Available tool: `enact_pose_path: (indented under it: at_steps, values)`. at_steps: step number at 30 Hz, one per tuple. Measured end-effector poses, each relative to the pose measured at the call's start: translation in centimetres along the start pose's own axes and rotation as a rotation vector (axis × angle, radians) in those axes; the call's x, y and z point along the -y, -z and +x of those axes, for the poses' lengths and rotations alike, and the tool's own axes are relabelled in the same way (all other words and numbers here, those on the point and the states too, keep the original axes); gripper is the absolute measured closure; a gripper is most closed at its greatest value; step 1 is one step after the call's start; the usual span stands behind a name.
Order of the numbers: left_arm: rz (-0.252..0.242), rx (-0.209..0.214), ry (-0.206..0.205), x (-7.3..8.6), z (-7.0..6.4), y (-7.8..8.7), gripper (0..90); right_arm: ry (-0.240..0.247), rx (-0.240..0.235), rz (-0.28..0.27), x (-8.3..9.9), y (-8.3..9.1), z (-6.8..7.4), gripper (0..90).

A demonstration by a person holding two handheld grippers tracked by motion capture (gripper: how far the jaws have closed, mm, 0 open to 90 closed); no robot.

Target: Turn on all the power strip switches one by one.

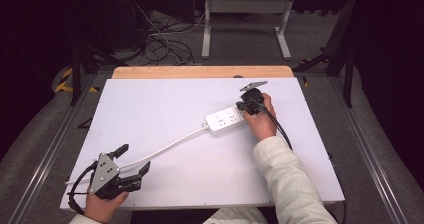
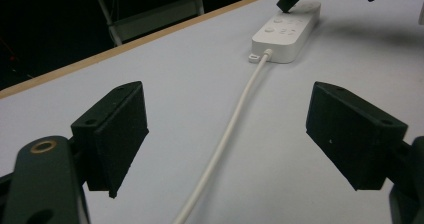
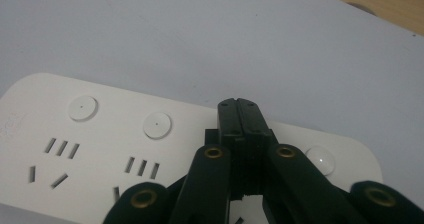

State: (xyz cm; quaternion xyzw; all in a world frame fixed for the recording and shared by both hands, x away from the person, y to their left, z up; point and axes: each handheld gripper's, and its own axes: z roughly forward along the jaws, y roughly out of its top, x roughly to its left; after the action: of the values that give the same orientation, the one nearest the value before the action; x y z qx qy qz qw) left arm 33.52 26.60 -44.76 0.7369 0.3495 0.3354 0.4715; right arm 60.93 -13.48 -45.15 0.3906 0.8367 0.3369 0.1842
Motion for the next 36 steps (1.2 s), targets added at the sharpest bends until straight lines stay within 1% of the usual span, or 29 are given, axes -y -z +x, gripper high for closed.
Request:
enact_pose_path:
  at_steps: [1,6,8,12,16,20,21,22,23,24,25,26,29,32,33,34,35,36]
  values:
    - [-0.001,0.002,0.007,0.0,0.0,0.0,17.2,-0.003,0.001,-0.001,0.0,0.0,0.0,90.0]
    - [-0.002,0.002,0.005,0.0,0.0,0.0,17.2,-0.018,-0.001,0.006,0.0,-0.1,0.0,90.0]
    - [-0.002,0.002,0.004,0.0,0.0,0.0,17.2,-0.037,-0.01,0.007,0.0,-0.1,-0.1,90.0]
    - [-0.002,0.002,0.007,0.0,0.0,0.0,17.2,-0.026,0.001,0.011,0.0,-0.2,0.0,90.0]
    - [-0.001,0.005,0.007,0.0,0.0,0.0,17.2,-0.047,-0.002,0.004,0.2,-0.2,-0.1,90.0]
    - [-0.002,0.006,0.009,0.0,0.0,0.0,17.2,-0.018,0.023,0.018,0.0,-0.3,0.3,90.0]
    - [-0.002,0.006,0.011,0.0,0.0,0.0,17.2,-0.002,0.018,0.024,-0.2,-0.3,0.3,90.0]
    - [0.0,0.003,0.005,0.0,0.0,0.0,17.2,0.011,0.015,0.024,-0.4,-0.1,0.3,90.0]
    - [-0.002,0.004,0.005,0.0,0.0,0.0,17.2,0.015,0.028,0.014,-0.5,0.3,0.3,90.0]
    - [-0.005,0.004,0.012,0.0,0.0,0.0,17.2,0.003,0.019,-0.032,-0.6,0.9,0.3,90.0]
    - [-0.004,0.003,0.012,0.0,0.0,0.0,17.2,-0.013,-0.009,-0.072,-0.8,1.5,0.3,90.0]
    - [-0.001,0.005,0.015,0.0,0.1,-0.1,17.2,-0.018,-0.028,-0.089,-1.0,1.9,0.6,90.0]
    - [-0.001,0.003,0.015,0.0,0.1,-0.2,17.2,0.036,-0.044,-0.094,-1.6,2.6,1.6,90.0]
    - [-0.001,-0.002,0.004,0.0,-0.1,0.0,17.2,0.053,-0.056,-0.093,-1.6,2.6,2.2,90.0]
    - [-0.005,0.0,0.011,0.0,-0.1,0.0,17.2,0.051,-0.058,-0.088,-1.6,2.4,2.3,90.0]
    - [-0.005,0.0,0.009,0.0,-0.1,0.0,17.2,0.052,-0.058,-0.083,-1.6,2.2,2.4,90.0]
    - [-0.003,-0.003,-0.001,0.0,-0.1,0.0,17.2,0.053,-0.06,-0.077,-1.5,2.0,2.4,90.0]
    - [-0.001,-0.002,0.0,0.0,-0.1,0.0,17.2,0.052,-0.06,-0.073,-1.4,1.8,2.5,90.0]
